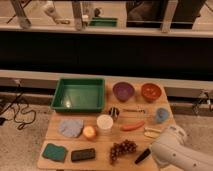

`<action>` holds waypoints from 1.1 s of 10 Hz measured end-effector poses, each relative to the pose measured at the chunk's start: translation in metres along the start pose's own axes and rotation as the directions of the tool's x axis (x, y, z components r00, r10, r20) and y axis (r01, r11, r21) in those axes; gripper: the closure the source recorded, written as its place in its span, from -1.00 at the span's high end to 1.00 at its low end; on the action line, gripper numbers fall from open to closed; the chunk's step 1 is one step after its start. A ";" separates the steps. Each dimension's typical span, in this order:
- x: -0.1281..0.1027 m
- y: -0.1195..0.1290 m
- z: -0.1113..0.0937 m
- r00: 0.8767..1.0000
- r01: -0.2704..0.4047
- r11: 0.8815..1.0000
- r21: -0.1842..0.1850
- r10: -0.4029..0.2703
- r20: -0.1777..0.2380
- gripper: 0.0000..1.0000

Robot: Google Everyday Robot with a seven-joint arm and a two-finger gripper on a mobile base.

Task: Place brush in purple bowl

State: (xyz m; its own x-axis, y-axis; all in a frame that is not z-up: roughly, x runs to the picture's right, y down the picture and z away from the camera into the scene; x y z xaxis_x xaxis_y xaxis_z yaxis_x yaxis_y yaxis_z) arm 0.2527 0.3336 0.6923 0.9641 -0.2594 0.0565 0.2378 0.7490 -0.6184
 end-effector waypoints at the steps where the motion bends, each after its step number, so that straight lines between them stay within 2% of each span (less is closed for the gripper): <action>1: 0.007 -0.005 0.000 1.000 -0.015 1.000 0.003 0.015 -0.005 0.60; 4: 0.018 -0.013 0.002 1.000 -0.029 1.000 0.007 0.029 -0.009 0.60; 9: 0.026 -0.012 0.036 0.998 -0.062 0.998 -0.023 0.062 -0.013 0.60; 11: 0.027 -0.014 0.043 0.998 -0.068 0.997 -0.027 0.068 -0.013 0.60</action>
State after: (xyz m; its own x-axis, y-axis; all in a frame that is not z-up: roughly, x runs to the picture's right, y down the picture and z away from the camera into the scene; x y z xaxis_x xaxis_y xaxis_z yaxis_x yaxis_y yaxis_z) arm 0.2804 0.3420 0.7359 0.9765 -0.2157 0.0040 0.1680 0.7485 -0.6415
